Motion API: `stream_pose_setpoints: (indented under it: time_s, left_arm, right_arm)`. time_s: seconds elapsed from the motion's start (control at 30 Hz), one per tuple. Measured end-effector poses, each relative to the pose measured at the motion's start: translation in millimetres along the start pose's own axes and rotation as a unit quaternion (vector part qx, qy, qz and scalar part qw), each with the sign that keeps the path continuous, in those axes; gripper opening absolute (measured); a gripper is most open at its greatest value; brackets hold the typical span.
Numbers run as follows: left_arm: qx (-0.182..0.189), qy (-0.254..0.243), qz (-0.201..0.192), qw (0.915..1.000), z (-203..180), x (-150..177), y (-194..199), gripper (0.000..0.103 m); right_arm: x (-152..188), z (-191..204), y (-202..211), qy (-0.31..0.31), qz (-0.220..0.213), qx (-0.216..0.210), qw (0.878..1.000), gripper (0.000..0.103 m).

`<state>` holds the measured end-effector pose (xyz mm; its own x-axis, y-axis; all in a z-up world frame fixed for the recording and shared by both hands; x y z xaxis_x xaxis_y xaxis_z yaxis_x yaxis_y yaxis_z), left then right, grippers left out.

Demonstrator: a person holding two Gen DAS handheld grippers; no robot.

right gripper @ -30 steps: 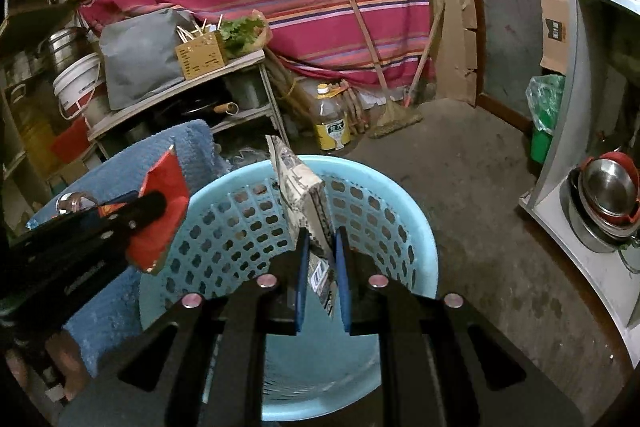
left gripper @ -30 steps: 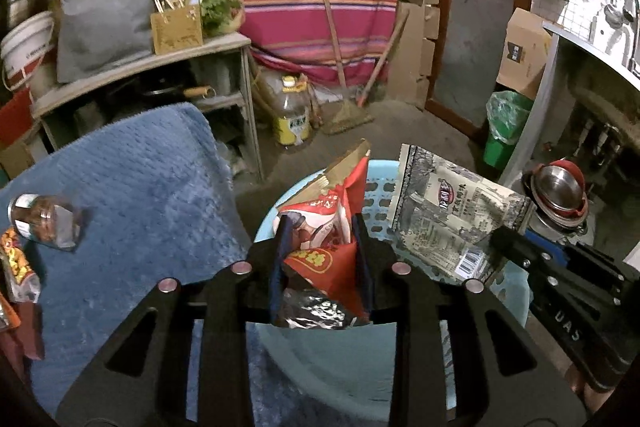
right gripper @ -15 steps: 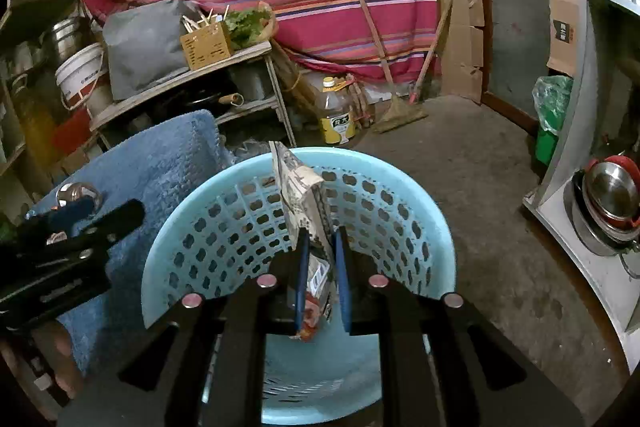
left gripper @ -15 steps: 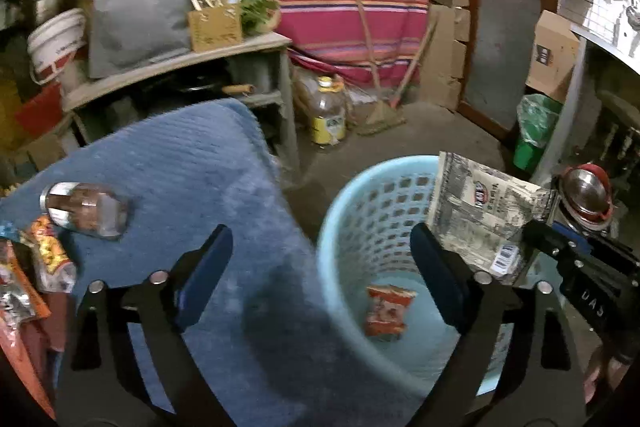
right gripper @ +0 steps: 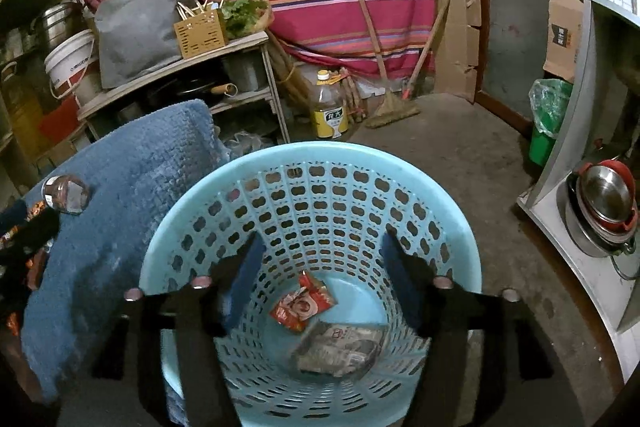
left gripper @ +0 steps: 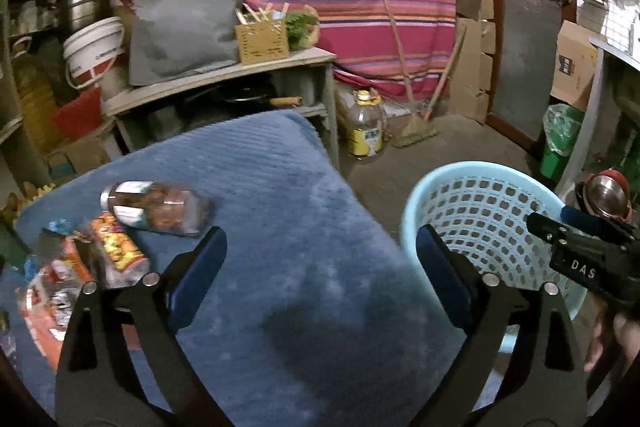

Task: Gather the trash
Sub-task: 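Open both tools to drop the bags into the basket, then move both tools back over the table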

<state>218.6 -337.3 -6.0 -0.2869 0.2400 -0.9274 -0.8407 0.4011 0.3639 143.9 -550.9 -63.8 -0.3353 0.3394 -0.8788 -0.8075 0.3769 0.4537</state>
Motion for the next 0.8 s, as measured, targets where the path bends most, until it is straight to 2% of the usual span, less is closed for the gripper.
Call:
stream_pose_setpoints:
  time_s: [0.07, 0.2, 0.27, 0.43, 0.57, 0.7, 0.8]
  left_arm:
    - [-0.010, 0.002, -0.004, 0.9999, 13.8, -1.0, 8.1, 0.094]
    - [-0.031, 0.015, -0.011, 0.9993, 53.2, 0.6, 28.3, 0.097]
    - [-0.046, 0.019, -0.017, 0.9986, 76.2, 3.2, 41.0, 0.097]
    - [-0.078, 0.033, -0.020, 0.9962, 129.5, 13.5, 62.7, 0.097]
    - [-0.120, 0.043, -0.024, 0.9915, 180.0, 27.4, 75.3, 0.098]
    - [-0.144, 0.080, -0.015, 0.9863, 228.5, 44.8, 78.0, 0.098]
    - [-0.169, 0.088, -0.003, 0.9817, 259.2, 56.8, 78.7, 0.098]
  right_arm:
    - [-3.2, 6.7, 3.0, 0.007, -0.010, 0.002, 1.000, 0.080]
    - [-6.0, 32.7, 11.9, 0.017, -0.022, -0.007, 1.000, 0.084]
    - [-6.2, 47.9, 16.8, 0.020, -0.027, -0.019, 0.999, 0.091]
    - [-6.5, 101.9, 31.4, 0.033, -0.050, -0.059, 0.996, 0.092]
    - [-3.4, 141.8, 34.5, 0.040, -0.053, -0.083, 0.994, 0.093]
    - [3.3, 174.9, 33.7, 0.057, -0.050, -0.093, 0.993, 0.094]
    - [6.9, 195.5, 32.1, 0.074, -0.050, -0.095, 0.991, 0.094]
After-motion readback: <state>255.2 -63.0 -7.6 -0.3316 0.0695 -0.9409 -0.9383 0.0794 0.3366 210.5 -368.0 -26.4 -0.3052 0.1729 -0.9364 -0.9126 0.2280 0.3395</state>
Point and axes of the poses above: each gripper's, at about its wrist camera, not at the fingertips, and y roughly against the way its jaws point, z to its left, x to its underside, the point moved 5 cm from there along -y, roughly the way its jaws point, and after that the axes turned 13 degrees about -z, right-handed, at the moved point
